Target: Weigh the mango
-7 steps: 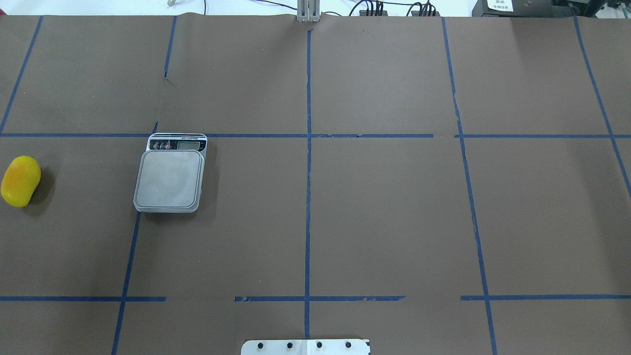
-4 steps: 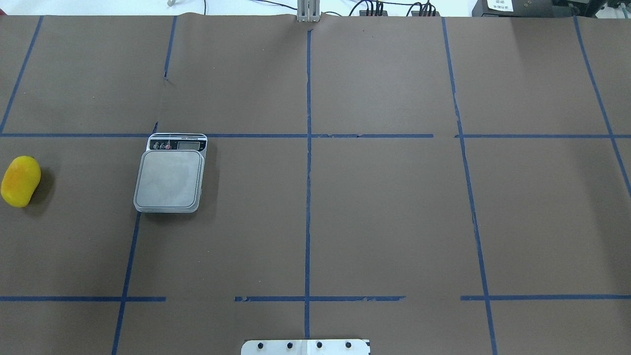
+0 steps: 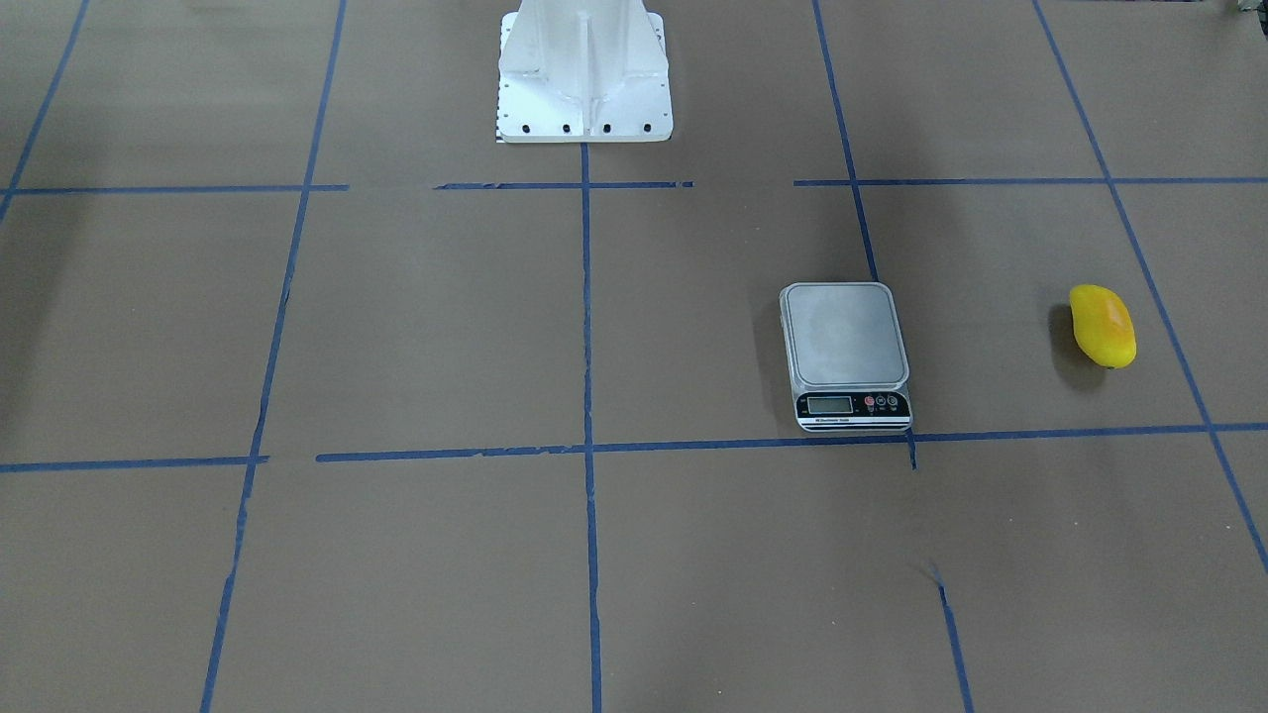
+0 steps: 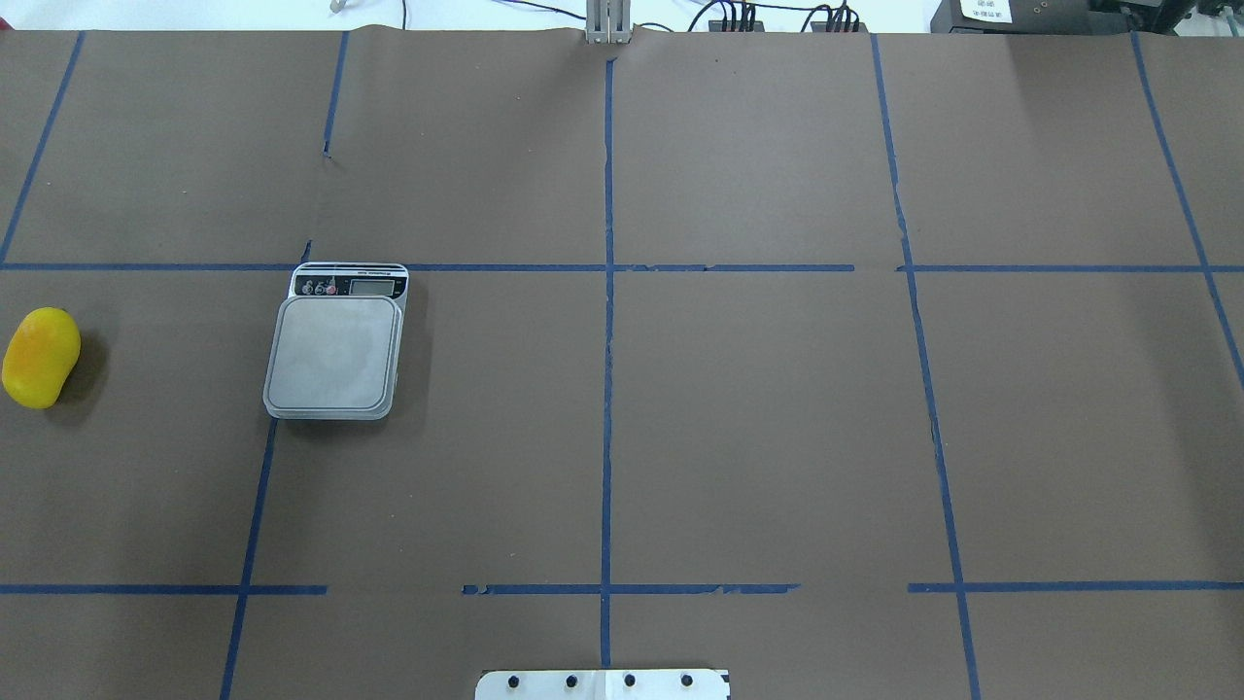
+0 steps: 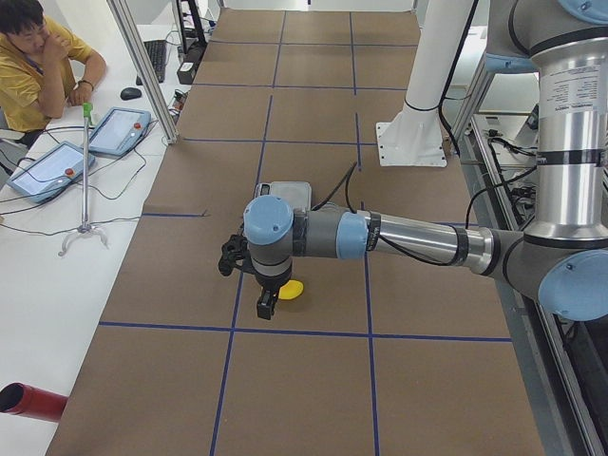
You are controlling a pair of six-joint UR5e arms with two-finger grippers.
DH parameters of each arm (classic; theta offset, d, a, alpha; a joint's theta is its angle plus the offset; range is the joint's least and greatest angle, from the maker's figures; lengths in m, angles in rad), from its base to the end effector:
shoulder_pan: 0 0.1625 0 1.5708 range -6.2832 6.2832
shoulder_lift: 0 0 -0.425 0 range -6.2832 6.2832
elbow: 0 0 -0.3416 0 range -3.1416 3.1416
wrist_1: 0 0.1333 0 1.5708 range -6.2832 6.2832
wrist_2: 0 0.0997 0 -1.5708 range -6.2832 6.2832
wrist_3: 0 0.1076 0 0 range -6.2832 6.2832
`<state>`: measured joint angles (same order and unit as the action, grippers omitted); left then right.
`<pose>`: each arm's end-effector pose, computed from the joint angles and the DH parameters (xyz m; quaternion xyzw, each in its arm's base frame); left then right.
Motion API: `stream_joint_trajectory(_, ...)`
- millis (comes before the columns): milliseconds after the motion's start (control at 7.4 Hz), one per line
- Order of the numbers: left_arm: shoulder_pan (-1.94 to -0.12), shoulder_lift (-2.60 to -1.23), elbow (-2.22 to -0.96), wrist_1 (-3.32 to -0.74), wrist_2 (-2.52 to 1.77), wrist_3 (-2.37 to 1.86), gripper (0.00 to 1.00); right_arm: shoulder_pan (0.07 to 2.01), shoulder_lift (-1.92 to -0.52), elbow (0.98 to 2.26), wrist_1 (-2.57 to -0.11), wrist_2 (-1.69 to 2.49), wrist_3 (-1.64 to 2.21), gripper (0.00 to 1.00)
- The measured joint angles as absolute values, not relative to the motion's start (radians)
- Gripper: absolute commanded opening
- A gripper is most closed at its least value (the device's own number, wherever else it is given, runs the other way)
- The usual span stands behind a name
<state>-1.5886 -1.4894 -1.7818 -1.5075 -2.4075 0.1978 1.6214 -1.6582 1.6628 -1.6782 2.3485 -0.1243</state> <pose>-0.0607 -0.4074 0.6073 0.0738 0.4004 0.0955 0.9084 0.0778 -0.3924 0.6708 -0.0143 -0.3813 -0.0146 0.9242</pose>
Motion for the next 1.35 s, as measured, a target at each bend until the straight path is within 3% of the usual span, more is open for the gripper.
stream_joint_trajectory(541, -1.234, -1.523, -1.58, -2.06, -2.387, -0.279, 1.0, 1.621, -1.658, 1.663, -1.678, 2.349, -0.124, 1.0)
stream_joint_trajectory(811, -1.109, -1.526, -1.567, -2.124, -2.281, -0.451, 1.0, 1.621, -1.658, 1.663, -1.678, 2.349, -0.124, 1.0)
stream_joint_trajectory(1351, -1.076, -1.515, -1.547, -2.135, -2.224, -0.488, 1.0, 1.621, -1.658, 1.663, -1.678, 2.349, -0.124, 1.0)
